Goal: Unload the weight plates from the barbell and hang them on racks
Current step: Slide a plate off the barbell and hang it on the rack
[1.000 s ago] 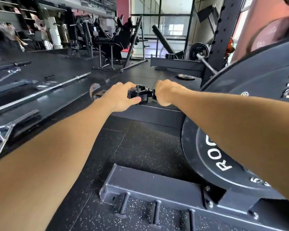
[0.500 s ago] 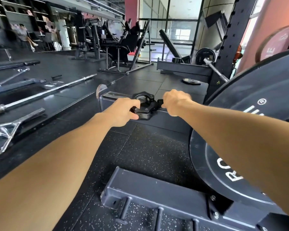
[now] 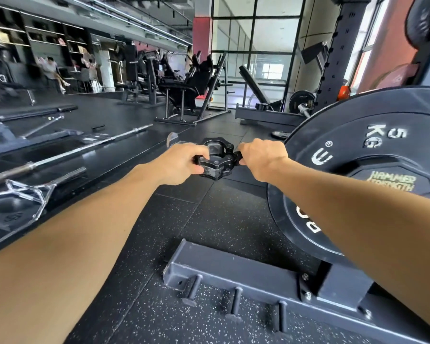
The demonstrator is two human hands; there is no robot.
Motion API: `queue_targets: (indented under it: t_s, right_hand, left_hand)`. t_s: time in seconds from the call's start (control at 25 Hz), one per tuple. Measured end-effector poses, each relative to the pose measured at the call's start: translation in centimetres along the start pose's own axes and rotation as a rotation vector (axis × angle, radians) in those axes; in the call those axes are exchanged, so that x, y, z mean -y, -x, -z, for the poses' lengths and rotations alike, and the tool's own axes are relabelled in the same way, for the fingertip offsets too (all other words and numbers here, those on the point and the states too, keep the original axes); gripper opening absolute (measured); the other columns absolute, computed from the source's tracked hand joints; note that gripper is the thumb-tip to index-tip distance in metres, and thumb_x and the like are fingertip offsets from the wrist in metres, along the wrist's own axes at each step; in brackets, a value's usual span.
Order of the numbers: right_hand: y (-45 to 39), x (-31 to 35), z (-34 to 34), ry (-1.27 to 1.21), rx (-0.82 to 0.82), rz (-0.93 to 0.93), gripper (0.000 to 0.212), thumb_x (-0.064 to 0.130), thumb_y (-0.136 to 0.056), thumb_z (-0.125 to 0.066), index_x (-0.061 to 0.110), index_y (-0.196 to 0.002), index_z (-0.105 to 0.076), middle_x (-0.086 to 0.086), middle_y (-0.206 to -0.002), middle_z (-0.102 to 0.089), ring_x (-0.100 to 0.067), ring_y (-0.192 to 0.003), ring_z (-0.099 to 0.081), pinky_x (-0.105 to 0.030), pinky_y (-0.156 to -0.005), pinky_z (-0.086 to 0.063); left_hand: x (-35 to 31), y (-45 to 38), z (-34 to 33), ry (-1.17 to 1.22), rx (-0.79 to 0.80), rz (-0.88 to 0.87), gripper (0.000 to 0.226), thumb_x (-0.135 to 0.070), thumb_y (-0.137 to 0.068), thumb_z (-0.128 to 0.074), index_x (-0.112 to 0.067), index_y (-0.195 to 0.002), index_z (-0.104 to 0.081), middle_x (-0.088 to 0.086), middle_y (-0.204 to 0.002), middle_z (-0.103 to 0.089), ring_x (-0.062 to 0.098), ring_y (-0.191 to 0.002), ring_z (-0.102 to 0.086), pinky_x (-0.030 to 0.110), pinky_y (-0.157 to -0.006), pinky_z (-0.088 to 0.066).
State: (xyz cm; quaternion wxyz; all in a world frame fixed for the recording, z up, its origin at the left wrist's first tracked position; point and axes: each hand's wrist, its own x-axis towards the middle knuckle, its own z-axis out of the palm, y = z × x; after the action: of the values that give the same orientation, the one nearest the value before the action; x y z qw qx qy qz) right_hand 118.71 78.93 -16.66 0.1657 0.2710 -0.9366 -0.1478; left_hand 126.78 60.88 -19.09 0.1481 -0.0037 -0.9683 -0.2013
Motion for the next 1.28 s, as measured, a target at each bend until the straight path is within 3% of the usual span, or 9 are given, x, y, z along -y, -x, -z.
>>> queue_targets:
  t_s: [0.08, 0.24, 0.4, 0.56, 0.64, 0.76, 0.92, 1.08, 1.28]
  right_hand:
    - [3.3, -0.4, 1.7, 0.021, -0.018, 0.000, 0.031, 0.011, -0.099, -0.052, 0.017, -0.129, -0.049, -0.003, -0.106, -0.063, -0.027, -0.099, -0.064, -0.033, -0.061, -0.037]
    - [10.4, -1.6, 5.7, -0.032, -0.064, -0.041, 0.029, 0.013, -0.097, -0.054, 0.019, -0.126, -0.053, -0.002, -0.107, -0.063, -0.027, -0.100, -0.064, -0.034, -0.064, -0.037]
    - [18.2, -3.5, 9.9, -0.172, -0.071, -0.091, 0.026, 0.018, -0.097, -0.057, 0.015, -0.123, -0.055, -0.006, -0.109, -0.064, -0.030, -0.098, -0.063, -0.035, -0.067, -0.042]
    - [23.9, -6.4, 12.3, -0.768, 0.012, -0.138, 0.031, 0.009, -0.095, -0.056, 0.007, -0.125, -0.053, -0.014, -0.108, -0.063, -0.028, -0.088, -0.060, -0.033, -0.064, -0.049]
    - [27.2, -7.9, 12.6, -1.098, 0.081, -0.196, 0.032, 0.000, -0.096, -0.050, 0.003, -0.127, -0.048, -0.017, -0.098, -0.062, -0.028, -0.081, -0.062, -0.035, -0.063, -0.052]
    - [32.2, -10.1, 12.9, -1.377, 0.133, -0.228, 0.020, 0.000, -0.100, -0.042, 0.007, -0.118, -0.048, -0.016, -0.092, -0.059, -0.026, -0.075, -0.062, -0.038, -0.074, -0.057]
    - [37.0, -12.7, 13.2, -1.510, 0.115, -0.348, 0.011, 0.000, -0.102, -0.039, 0.001, -0.108, -0.047, -0.015, -0.078, -0.055, -0.024, -0.063, -0.058, -0.035, -0.059, -0.057]
    - [40.6, -14.3, 12.7, -1.511, 0.159, -0.426, 0.011, 0.001, -0.102, -0.035, 0.002, -0.098, -0.045, -0.009, -0.065, -0.042, -0.017, -0.053, -0.041, -0.029, -0.046, -0.043]
    - [43.7, -15.3, 10.0, -1.509, 0.287, -0.550, 0.020, 0.002, -0.101, -0.038, 0.007, -0.082, -0.043, -0.005, -0.060, -0.039, -0.013, -0.048, -0.036, -0.022, -0.039, -0.043]
  left_hand:
    - [-1.8, 2.6, 0.9, 0.039, -0.014, -0.010, 0.019, -0.011, -0.097, -0.060, -0.021, -0.114, -0.061, -0.004, -0.082, -0.047, 0.007, -0.077, -0.044, 0.052, -0.114, -0.022]
    - [-6.2, 8.0, 3.4, 0.136, -0.005, -0.041, 0.022, -0.018, -0.099, -0.058, -0.037, -0.110, -0.058, -0.010, -0.113, -0.053, 0.020, -0.115, -0.049, 0.047, -0.112, -0.030]
    - [-11.9, 13.6, 5.8, 0.244, 0.044, -0.036, 0.022, -0.022, -0.102, -0.051, -0.043, -0.106, -0.052, 0.002, -0.089, -0.057, 0.031, -0.094, -0.058, 0.043, -0.097, -0.047]
    - [-18.0, 17.3, 6.4, 0.439, 0.083, -0.023, 0.019, -0.012, -0.104, -0.042, -0.028, -0.112, -0.050, 0.015, -0.085, -0.037, 0.015, -0.068, -0.043, 0.048, -0.094, -0.055]
    - [-21.4, 18.9, 6.4, 0.499, 0.094, -0.020, 0.019, -0.014, -0.105, -0.039, -0.023, -0.121, -0.043, 0.030, -0.109, -0.039, 0.013, -0.072, -0.045, 0.048, -0.093, -0.055]
    - [-25.5, 20.5, 5.7, 0.588, 0.100, 0.026, 0.028, -0.025, -0.108, -0.034, -0.023, -0.135, -0.030, 0.012, -0.140, -0.031, 0.020, -0.089, -0.060, 0.045, -0.094, -0.055]
    - [-30.0, 22.4, 3.5, 0.678, 0.199, 0.100, 0.035, -0.037, -0.107, -0.029, -0.013, -0.132, -0.029, 0.015, -0.124, -0.049, 0.023, -0.070, -0.059, 0.039, -0.070, -0.059]
    - [-33.2, 24.2, 1.2, 0.664, 0.342, 0.186, 0.054, -0.043, -0.105, -0.024, 0.002, -0.128, -0.041, 0.013, -0.070, -0.057, 0.017, -0.048, -0.050, 0.027, -0.049, -0.048]
    - [-34.7, 25.8, -2.4, 0.641, 0.522, 0.250, 0.042, -0.034, -0.103, -0.023, -0.006, -0.098, -0.053, 0.011, -0.073, -0.052, 0.018, -0.054, -0.046, 0.025, -0.044, -0.039]
